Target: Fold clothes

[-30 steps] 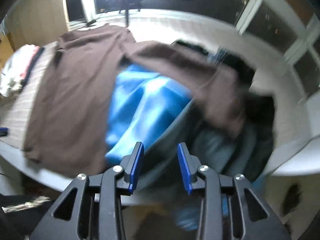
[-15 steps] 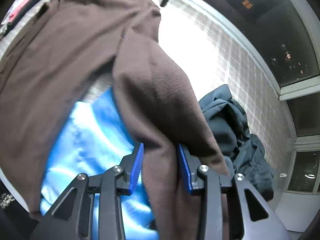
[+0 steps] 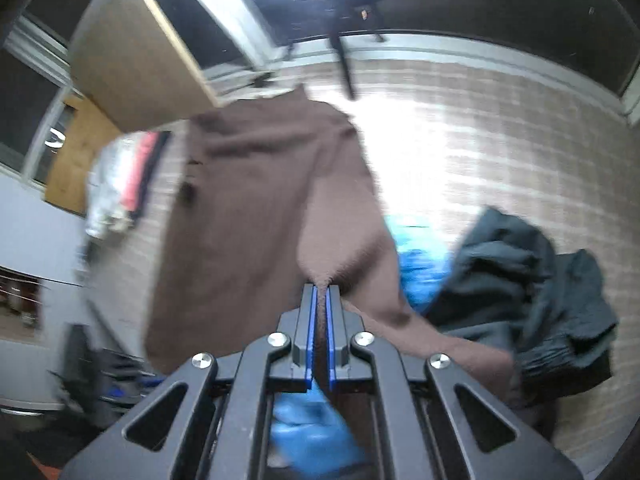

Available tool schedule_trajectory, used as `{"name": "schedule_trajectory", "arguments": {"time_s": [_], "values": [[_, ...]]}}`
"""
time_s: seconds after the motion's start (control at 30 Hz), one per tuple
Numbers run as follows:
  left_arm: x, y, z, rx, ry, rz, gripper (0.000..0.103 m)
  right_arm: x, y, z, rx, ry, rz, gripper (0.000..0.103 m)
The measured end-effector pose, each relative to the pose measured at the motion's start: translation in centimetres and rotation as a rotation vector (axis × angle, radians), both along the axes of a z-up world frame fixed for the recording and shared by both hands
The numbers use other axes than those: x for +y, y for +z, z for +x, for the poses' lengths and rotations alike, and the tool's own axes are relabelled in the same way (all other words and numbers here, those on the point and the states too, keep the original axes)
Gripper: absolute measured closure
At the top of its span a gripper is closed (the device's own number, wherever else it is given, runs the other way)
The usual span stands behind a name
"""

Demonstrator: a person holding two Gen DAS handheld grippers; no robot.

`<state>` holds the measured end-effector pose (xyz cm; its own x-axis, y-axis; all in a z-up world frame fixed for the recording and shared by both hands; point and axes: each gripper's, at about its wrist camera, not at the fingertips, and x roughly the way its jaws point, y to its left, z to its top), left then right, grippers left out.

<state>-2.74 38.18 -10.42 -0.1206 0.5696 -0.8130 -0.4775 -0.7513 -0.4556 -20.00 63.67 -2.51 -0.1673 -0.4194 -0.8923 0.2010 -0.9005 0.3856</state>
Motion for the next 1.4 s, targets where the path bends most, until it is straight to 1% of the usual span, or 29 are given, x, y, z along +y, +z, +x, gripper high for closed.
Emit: {"name": "schedule_trajectory", "arguments": {"time_s": [0.07, 0.1, 0.13, 0.17, 0.23, 0.3, 0.37, 0.4, 0.43, 0.53, 0.57, 0.63, 0.67, 0.83, 0.87, 0.9, 0.93, 0.97, 1.0, 1.07, 1.13, 1.17, 1.27, 1.3, 1.33, 1.37, 1.4], "values": [[-1.2, -0.2, 0.3, -0.003, 0.020, 0.017, 0.089, -3.5, -0.7, -0.3, -0.074, 0.027, -0.108, 0.097], [-1.7, -0.4, 0.4, -0.006, 0.029, 0.025, 0.088, -5.2, -1.2, -0.5, -0.119, 0.037, -0.162, 0.094], [-2.2, -0.6, 0.5, -0.010, 0.039, 0.030, 0.088, -6.9, -1.8, -0.7, -0.163, 0.047, -0.217, 0.088], [-2.5, -1.0, 0.5, -0.018, 0.051, 0.023, 0.088, -8.4, -2.1, -0.8, -0.190, 0.058, -0.243, 0.087], [-2.6, -1.9, 0.5, -0.033, 0.055, 0.016, 0.088, -10.2, -1.8, -0.1, -0.153, 0.089, -0.165, 0.087], [-2.2, -2.7, 0.4, -0.041, 0.037, 0.009, 0.088, -9.8, -1.3, 1.0, -0.094, 0.105, -0.095, 0.084], [-1.3, -3.7, 0.1, -0.055, 0.020, 0.008, 0.087, -7.8, -2.2, 2.1, -0.060, 0.084, 0.003, 0.076], [-0.9, -4.1, -0.1, -0.063, 0.014, 0.007, 0.087, -6.7, -2.6, 2.7, -0.042, 0.073, 0.051, 0.068], [-0.5, -4.6, -0.5, -0.071, 0.019, 0.006, 0.087, -5.7, -3.0, 3.2, -0.025, 0.063, 0.100, 0.065], [1.7, -5.4, -1.9, -0.114, -0.007, 0.042, 0.087, -2.7, -4.7, 4.8, 0.014, 0.033, 0.231, 0.065], [2.6, -5.4, -2.4, -0.122, -0.020, 0.048, 0.087, -2.0, -6.1, 5.1, -0.012, 0.027, 0.225, 0.065], [4.1, -5.1, -3.1, -0.096, -0.041, 0.018, 0.087, -1.0, -8.2, 4.7, -0.046, -0.001, 0.205, 0.065], [4.1, -4.8, -3.0, -0.091, -0.044, 0.011, 0.087, -0.7, -8.9, 4.6, -0.056, -0.011, 0.194, 0.064], [4.2, -3.2, -2.9, -0.068, -0.055, -0.024, 0.087, -1.1, -9.2, 4.4, -0.059, 0.002, 0.104, 0.063], [4.1, -2.9, -2.9, -0.064, -0.055, -0.030, 0.085, -1.2, -9.3, 4.3, -0.060, 0.005, 0.086, 0.063], [3.7, -2.8, -2.8, -0.066, -0.049, -0.034, 0.085, -1.3, -9.4, 4.3, -0.061, 0.007, 0.068, 0.065], [3.3, -2.8, -2.6, -0.069, -0.045, -0.038, 0.085, -1.3, -9.4, 4.3, -0.062, 0.010, 0.050, 0.077], [2.9, -2.7, -2.4, -0.070, -0.042, -0.040, 0.085, -1.4, -9.5, 4.2, -0.062, 0.013, 0.032, 0.083], [2.6, -2.6, -2.3, -0.066, -0.037, -0.040, 0.085, -1.5, -9.6, 4.2, -0.063, 0.015, 0.014, 0.087], [1.8, -2.3, -2.0, -0.058, -0.022, -0.023, 0.085, -1.6, -9.4, 4.3, -0.069, 0.013, -0.029, 0.089], [1.1, -2.5, -2.0, -0.064, -0.011, -0.006, 0.085, -1.5, -7.7, 5.6, -0.100, -0.036, -0.117, 0.090], [0.8, -2.5, -2.0, -0.069, -0.003, -0.001, 0.085, -1.5, -7.0, 6.4, -0.119, -0.067, -0.182, 0.090], [-0.5, -2.0, -1.5, -0.071, 0.007, 0.010, 0.085, -1.1, -6.5, 9.8, -0.206, -0.216, -0.498, 0.091], [-1.3, -1.6, -1.2, -0.056, 0.004, 0.001, 0.085, -1.3, -6.9, 11.1, -0.240, -0.271, -0.582, 0.091], [-2.0, -1.2, -0.9, -0.043, 0.003, -0.010, 0.085, -1.9, -7.4, 12.3, -0.272, -0.317, -0.630, 0.091], [-2.7, -1.0, -0.8, -0.035, 0.004, -0.027, 0.085, -2.5, -7.9, 13.7, -0.304, -0.356, -0.657, 0.090], [-3.3, -0.8, -0.7, -0.028, 0.006, -0.044, 0.082, -3.0, -8.6, 15.2, -0.331, -0.368, -0.616, 0.089]]}}
